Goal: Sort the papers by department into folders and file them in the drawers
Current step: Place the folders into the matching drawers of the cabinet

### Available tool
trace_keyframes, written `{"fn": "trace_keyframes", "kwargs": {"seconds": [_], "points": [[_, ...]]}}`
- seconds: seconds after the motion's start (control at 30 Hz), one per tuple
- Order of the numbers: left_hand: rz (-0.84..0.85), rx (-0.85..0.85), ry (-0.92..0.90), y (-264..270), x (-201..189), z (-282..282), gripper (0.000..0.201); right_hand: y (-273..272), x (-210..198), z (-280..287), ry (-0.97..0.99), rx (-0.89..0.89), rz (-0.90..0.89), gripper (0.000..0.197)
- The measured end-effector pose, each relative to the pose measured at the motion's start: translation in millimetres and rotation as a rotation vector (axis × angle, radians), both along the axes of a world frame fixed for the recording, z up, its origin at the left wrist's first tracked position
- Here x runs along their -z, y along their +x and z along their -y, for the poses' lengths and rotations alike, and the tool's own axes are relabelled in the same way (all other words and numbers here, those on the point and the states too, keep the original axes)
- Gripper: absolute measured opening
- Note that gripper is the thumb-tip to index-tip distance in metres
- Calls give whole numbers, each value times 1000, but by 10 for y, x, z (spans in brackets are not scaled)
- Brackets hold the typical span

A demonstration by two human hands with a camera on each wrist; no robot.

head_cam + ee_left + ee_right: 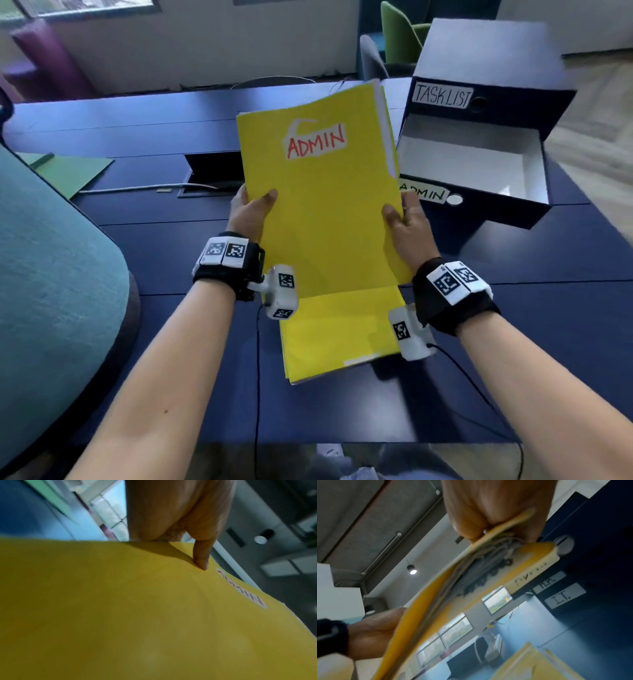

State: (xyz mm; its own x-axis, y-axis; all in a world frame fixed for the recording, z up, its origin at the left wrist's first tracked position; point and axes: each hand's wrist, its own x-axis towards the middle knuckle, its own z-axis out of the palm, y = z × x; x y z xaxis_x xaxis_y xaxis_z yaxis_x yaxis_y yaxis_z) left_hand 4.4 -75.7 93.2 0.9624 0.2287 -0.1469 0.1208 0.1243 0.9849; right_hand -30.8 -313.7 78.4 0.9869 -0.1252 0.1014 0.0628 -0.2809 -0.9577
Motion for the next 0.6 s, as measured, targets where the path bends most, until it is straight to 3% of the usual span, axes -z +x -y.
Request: {"fn": "trace_keyframes", "kwargs": {"seconds": [0.17,0.3,0.43,0.6], "points": [[58,273,95,119,-280,526,27,9,-221,431,91,201,11,2],[-3,454,105,172,-289,883,39,41,-357,834,88,358,-32,6],[-143,634,94,186,-311,1138,37,64,-379,1183,28,440,-151,20],[-225,698,90,223,-337,1364,10,79,-473,1464,23,457,-372,26]]}}
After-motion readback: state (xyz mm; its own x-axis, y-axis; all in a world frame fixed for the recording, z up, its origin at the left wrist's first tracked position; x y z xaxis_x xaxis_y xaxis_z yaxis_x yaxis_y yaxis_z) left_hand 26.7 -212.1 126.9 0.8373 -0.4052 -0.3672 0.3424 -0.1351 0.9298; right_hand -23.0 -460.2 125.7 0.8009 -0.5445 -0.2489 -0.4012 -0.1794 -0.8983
